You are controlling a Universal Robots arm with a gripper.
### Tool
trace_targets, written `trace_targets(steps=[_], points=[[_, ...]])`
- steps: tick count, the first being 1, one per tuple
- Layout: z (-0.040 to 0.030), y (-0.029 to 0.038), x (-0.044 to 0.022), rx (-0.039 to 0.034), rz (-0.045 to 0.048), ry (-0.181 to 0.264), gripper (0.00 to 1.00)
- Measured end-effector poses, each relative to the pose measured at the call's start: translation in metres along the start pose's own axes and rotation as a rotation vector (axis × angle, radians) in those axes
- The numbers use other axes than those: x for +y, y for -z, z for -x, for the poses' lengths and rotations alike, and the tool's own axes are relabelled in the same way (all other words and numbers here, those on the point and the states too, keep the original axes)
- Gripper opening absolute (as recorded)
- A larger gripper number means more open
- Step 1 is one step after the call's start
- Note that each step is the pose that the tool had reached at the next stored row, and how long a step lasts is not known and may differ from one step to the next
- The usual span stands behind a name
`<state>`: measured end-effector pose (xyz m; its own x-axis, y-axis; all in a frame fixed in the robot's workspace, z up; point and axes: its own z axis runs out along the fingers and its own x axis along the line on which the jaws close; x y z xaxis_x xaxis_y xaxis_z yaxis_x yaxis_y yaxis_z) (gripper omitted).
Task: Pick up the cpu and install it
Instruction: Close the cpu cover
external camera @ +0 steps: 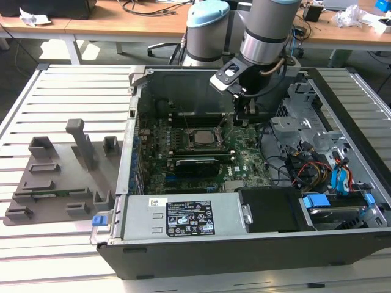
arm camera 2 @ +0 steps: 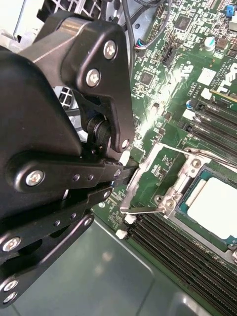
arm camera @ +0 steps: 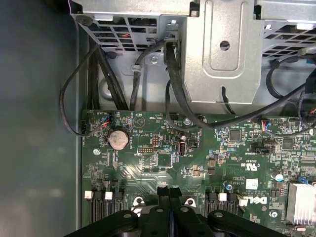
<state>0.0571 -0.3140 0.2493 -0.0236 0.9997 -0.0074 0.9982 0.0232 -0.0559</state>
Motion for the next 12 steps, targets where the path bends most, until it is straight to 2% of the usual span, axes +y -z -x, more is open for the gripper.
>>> trace_targets(steps=[12], points=[[-0.0003,-0.0007,-0.0123,0.0,0.0,0.0,0.11]])
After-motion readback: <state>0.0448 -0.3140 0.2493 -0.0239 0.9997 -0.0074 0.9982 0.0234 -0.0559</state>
